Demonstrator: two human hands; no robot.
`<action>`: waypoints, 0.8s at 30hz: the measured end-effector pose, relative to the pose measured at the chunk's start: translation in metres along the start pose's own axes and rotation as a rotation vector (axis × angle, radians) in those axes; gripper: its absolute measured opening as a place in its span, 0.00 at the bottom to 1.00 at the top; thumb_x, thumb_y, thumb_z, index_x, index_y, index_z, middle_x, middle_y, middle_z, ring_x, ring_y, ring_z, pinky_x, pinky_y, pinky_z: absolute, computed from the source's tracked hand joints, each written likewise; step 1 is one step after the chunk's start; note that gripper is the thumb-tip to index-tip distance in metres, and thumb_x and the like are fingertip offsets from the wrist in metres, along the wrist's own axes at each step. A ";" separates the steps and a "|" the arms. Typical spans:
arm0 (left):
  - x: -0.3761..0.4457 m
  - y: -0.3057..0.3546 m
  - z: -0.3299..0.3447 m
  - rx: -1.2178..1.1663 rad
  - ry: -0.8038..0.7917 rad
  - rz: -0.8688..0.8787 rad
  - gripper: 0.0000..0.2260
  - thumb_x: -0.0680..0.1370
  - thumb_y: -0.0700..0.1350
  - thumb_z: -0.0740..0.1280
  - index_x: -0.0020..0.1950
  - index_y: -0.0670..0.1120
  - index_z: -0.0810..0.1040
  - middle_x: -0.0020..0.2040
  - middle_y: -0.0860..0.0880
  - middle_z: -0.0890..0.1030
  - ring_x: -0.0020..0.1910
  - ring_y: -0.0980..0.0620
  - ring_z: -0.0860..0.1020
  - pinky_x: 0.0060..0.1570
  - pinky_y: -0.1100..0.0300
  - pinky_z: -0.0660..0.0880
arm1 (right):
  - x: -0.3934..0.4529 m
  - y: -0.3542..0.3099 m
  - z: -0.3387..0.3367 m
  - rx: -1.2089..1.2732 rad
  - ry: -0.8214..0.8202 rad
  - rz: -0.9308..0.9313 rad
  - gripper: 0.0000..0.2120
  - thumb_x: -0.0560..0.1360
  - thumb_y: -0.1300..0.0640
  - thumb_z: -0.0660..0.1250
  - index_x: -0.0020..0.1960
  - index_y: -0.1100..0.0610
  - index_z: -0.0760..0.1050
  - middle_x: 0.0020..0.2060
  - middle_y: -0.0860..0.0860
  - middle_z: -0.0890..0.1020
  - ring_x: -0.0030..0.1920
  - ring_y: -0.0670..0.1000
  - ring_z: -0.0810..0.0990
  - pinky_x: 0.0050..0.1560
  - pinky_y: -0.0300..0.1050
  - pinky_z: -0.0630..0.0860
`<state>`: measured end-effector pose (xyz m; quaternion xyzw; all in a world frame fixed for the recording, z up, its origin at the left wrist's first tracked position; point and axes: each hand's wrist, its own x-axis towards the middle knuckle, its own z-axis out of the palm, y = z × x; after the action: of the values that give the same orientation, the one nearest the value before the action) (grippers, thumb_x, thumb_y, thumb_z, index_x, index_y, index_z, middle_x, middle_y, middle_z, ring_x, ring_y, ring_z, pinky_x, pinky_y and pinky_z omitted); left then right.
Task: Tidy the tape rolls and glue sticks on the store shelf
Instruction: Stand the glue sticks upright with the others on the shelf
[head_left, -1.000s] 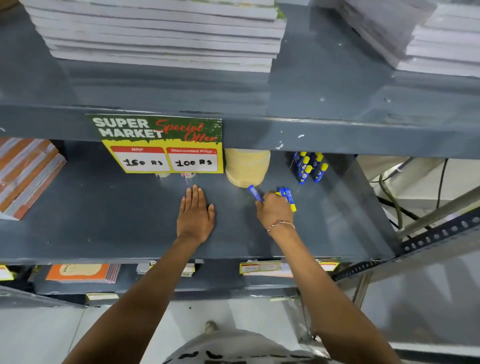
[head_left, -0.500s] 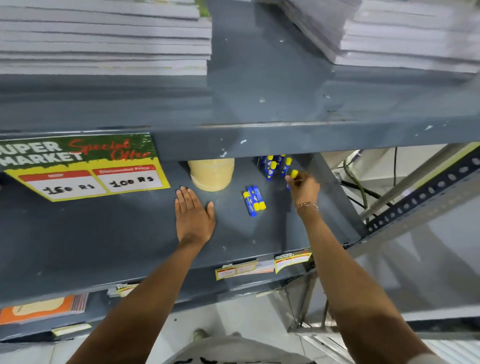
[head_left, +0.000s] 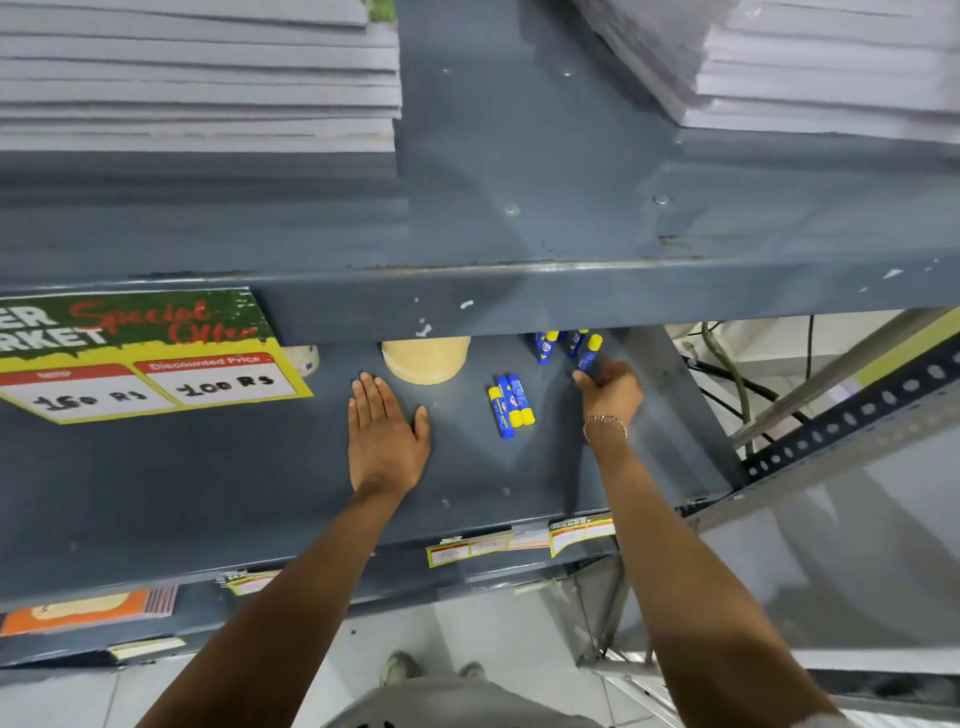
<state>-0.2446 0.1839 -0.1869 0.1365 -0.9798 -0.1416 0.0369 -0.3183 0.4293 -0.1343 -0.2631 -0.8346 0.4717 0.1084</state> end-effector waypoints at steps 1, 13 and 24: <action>0.000 0.000 0.000 0.003 0.003 -0.002 0.32 0.81 0.55 0.50 0.76 0.33 0.48 0.78 0.35 0.50 0.78 0.41 0.48 0.77 0.51 0.46 | -0.008 0.003 0.001 0.027 0.005 0.024 0.14 0.68 0.61 0.75 0.50 0.66 0.78 0.48 0.63 0.84 0.49 0.60 0.83 0.41 0.31 0.67; -0.001 -0.003 0.000 -0.027 -0.006 0.010 0.32 0.81 0.55 0.48 0.76 0.34 0.47 0.78 0.36 0.50 0.78 0.41 0.48 0.77 0.52 0.45 | -0.055 -0.003 0.004 -0.505 -0.342 -0.220 0.12 0.73 0.56 0.68 0.37 0.63 0.80 0.48 0.65 0.83 0.44 0.62 0.75 0.52 0.46 0.76; -0.002 -0.005 -0.001 -0.043 -0.003 0.021 0.32 0.81 0.54 0.49 0.76 0.33 0.48 0.78 0.35 0.51 0.78 0.41 0.49 0.77 0.51 0.46 | -0.046 -0.028 -0.017 -0.186 0.043 -0.205 0.08 0.72 0.58 0.68 0.49 0.61 0.79 0.43 0.59 0.86 0.47 0.59 0.84 0.46 0.43 0.75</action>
<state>-0.2412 0.1802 -0.1875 0.1254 -0.9779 -0.1622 0.0400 -0.2821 0.4055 -0.0985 -0.1953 -0.8948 0.3730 0.1489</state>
